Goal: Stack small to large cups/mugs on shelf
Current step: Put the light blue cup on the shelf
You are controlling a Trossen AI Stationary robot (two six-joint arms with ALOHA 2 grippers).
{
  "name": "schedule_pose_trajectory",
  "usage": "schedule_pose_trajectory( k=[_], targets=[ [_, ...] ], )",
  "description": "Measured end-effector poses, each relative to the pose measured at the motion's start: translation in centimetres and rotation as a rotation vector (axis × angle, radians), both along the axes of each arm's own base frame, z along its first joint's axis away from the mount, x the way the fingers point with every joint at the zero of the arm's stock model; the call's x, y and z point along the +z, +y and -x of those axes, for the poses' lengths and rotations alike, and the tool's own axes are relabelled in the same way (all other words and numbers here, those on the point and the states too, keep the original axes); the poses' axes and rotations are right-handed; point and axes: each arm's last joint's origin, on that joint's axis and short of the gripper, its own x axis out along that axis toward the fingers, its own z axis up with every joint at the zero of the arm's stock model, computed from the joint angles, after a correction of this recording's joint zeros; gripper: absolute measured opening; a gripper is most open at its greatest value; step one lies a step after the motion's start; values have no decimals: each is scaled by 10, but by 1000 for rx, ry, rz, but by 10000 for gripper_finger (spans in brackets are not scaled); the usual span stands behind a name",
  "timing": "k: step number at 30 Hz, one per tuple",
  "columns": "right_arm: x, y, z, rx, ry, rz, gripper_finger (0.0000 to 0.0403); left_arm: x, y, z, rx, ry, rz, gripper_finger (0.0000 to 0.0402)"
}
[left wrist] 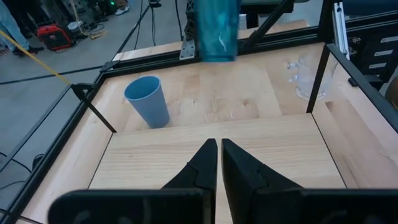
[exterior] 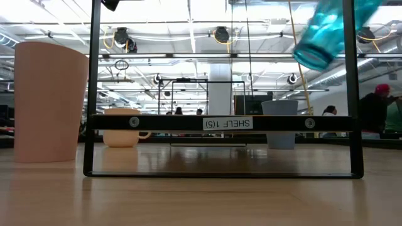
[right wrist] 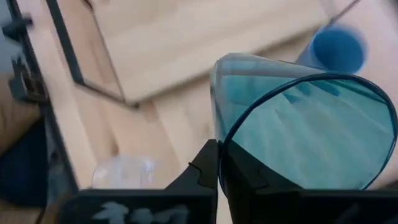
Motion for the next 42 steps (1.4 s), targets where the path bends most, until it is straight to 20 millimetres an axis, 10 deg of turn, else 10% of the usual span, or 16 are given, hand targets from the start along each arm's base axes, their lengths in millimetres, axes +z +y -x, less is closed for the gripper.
schedule_pose_trajectory(
  k=[13, 26, 42],
  targets=[
    [4, 0, -18, 43, -355, 437, 0, 2, 0, -1, -8, -21, -12, 26],
    [-40, 11, -70, -22, -605, 587, 0, 8, 2, 4, -10, -42, -8, 26],
    [-76, -61, -71, 54, -969, 494, 0, 14, 6, 15, 1, -43, 16, 26]
  ],
)
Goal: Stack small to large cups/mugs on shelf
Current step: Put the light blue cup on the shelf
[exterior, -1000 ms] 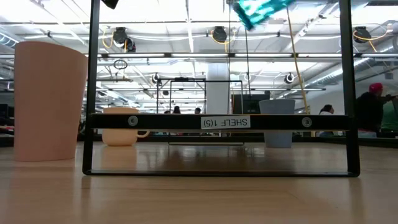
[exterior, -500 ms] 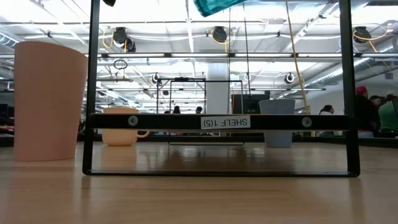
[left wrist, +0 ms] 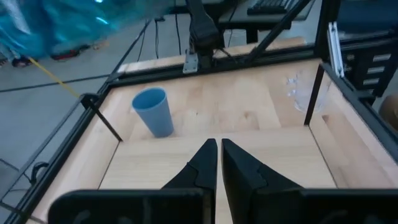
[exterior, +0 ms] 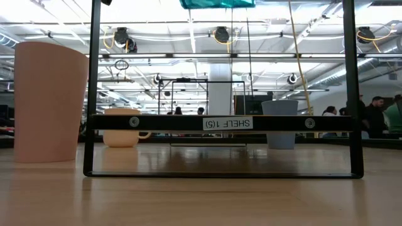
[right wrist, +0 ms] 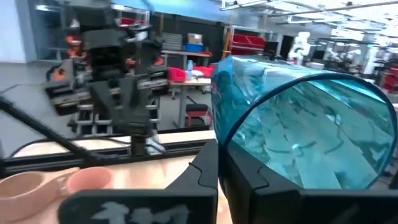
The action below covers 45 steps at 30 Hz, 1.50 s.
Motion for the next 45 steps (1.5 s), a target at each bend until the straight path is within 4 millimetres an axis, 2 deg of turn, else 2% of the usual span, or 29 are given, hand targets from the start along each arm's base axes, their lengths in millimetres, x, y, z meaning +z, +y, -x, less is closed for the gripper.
schedule_pose_trajectory(
  k=[6, 26, 34, 45],
  targets=[
    [2, -12, 7, 41, 10, 52, 0, 0, 0, 0, 1, 0, 1, 26],
    [2, -13, 8, 16, 275, 740, 0, 0, 0, 0, 0, 1, -6, 26],
    [2, -13, 8, 6, 361, 960, 0, 0, 0, 0, 0, 1, -6, 26],
    [2, -13, 8, -3, 421, 1115, 0, 0, 0, 0, 1, 1, -6, 26]
  ],
)
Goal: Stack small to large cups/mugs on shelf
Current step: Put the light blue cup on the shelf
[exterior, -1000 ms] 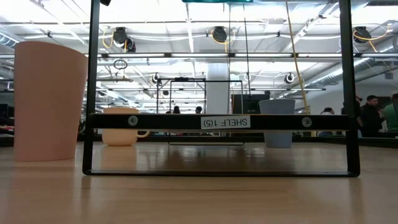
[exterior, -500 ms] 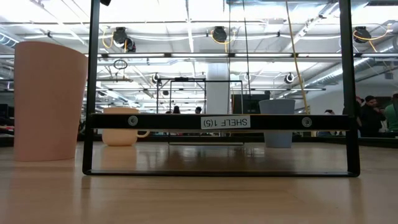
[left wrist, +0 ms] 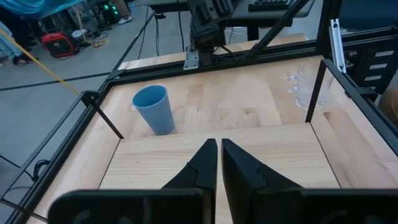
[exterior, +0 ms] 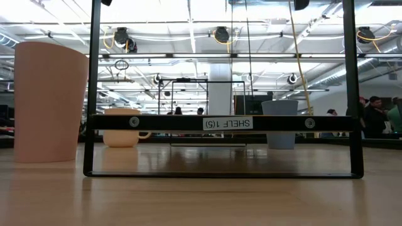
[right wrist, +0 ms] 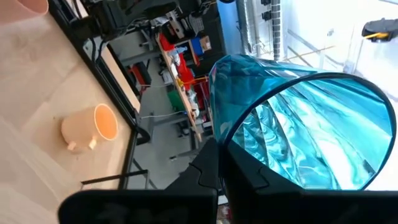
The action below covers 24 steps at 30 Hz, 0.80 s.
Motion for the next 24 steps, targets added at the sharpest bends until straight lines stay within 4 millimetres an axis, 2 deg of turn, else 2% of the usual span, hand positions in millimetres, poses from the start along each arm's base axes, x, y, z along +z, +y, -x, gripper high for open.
schedule_pose_trajectory(
  k=[18, 24],
  targets=[
    [0, 0, 0, -3, 21, 62, 0, 0, 0, 0, 0, 0, 0, 26],
    [0, 0, 0, 2, -11, -26, 0, 0, 0, 0, 0, 0, 0, 26]
  ],
)
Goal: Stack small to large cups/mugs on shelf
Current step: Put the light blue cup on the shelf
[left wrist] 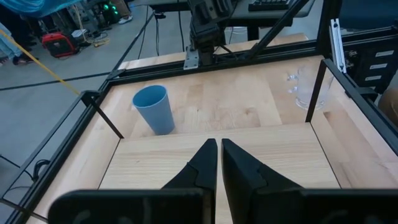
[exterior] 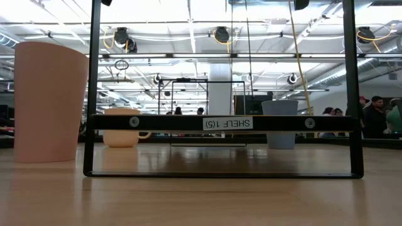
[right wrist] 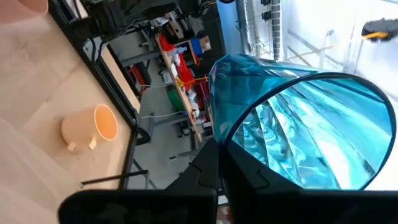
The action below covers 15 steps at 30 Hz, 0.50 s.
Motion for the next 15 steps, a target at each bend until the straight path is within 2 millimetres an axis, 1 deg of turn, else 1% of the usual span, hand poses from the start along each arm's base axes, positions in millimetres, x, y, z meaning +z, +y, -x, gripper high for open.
schedule_pose_trajectory(
  k=[15],
  targets=[
    [0, 1, 0, 20, -127, -363, 0, 0, 0, 0, 0, 0, 0, 26]
  ],
)
